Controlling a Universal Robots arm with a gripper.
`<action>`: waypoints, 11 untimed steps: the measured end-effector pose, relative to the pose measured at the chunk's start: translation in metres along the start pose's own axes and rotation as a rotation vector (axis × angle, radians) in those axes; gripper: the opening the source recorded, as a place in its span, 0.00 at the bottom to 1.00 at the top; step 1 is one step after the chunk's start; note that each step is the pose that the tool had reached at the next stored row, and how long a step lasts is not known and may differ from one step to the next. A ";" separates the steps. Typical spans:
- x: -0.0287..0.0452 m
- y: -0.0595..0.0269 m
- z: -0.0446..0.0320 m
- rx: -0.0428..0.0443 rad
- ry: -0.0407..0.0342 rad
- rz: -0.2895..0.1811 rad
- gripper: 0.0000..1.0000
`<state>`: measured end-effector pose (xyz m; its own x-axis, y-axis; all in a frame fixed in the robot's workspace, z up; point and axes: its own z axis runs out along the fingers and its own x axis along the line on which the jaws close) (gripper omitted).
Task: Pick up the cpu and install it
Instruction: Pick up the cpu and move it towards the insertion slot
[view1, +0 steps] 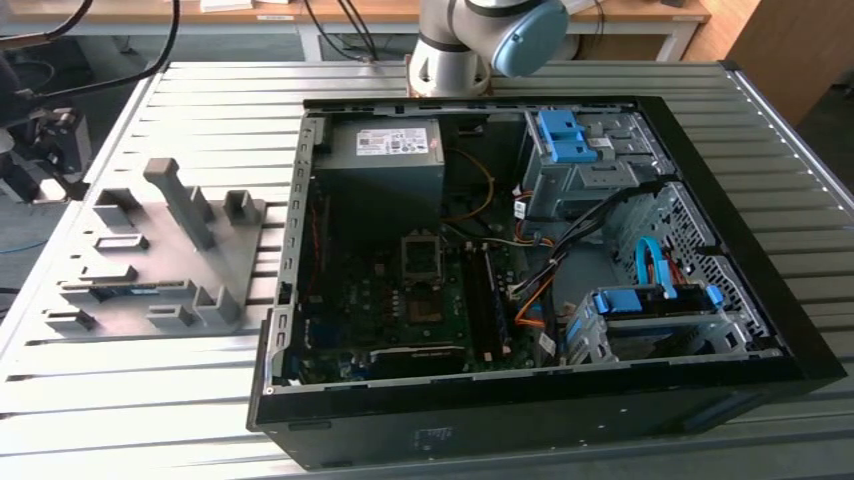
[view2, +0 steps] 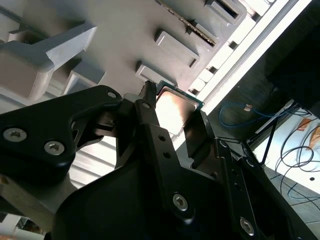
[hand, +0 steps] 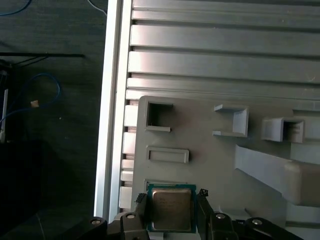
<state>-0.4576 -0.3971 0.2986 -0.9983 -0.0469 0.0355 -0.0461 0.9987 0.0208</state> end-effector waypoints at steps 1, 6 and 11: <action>0.0000 0.0000 -0.0003 0.0000 0.0001 0.000 0.47; 0.0006 0.0004 -0.0173 0.0001 0.0002 0.000 0.47; 0.0014 0.0008 -0.0398 0.0001 0.0004 0.000 0.47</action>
<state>-0.4576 -0.3971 0.3384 -0.9983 -0.0468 0.0359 -0.0461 0.9987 0.0207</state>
